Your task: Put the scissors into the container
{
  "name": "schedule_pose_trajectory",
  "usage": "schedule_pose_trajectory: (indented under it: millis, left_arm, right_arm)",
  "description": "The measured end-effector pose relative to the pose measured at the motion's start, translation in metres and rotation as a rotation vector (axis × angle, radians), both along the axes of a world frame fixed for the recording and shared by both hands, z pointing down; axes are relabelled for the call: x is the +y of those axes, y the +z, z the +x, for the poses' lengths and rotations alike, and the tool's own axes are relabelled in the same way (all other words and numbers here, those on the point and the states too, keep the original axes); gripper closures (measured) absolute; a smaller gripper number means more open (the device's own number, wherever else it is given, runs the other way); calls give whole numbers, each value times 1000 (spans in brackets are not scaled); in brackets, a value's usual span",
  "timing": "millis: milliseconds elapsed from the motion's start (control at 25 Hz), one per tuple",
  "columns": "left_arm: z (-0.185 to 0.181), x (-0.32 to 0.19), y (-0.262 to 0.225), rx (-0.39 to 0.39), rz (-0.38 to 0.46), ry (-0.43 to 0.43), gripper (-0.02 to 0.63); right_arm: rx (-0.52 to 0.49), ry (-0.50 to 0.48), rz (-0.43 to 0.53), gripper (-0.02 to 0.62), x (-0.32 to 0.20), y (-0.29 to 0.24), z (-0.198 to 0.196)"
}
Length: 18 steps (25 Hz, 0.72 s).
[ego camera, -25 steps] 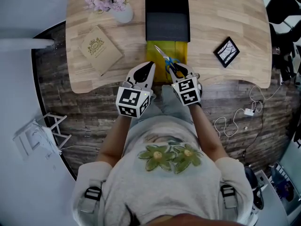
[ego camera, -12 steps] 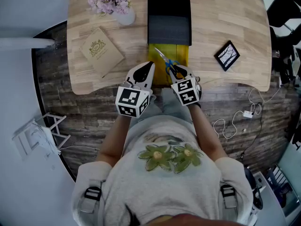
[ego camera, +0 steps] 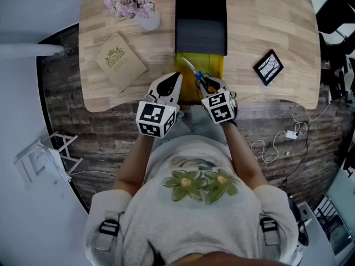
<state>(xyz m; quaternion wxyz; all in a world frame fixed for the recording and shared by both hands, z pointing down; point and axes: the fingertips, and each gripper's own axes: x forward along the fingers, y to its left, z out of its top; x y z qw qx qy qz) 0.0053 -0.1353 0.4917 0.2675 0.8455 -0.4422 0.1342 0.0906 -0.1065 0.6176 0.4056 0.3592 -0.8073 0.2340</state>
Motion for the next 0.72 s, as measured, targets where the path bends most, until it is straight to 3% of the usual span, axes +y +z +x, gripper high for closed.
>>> schedule_pose_trajectory:
  millis: [720]
  left_arm:
    - [-8, -4, 6, -4, -14, -14, 599]
  right_arm:
    - [29, -16, -47, 512, -3, 15, -3]
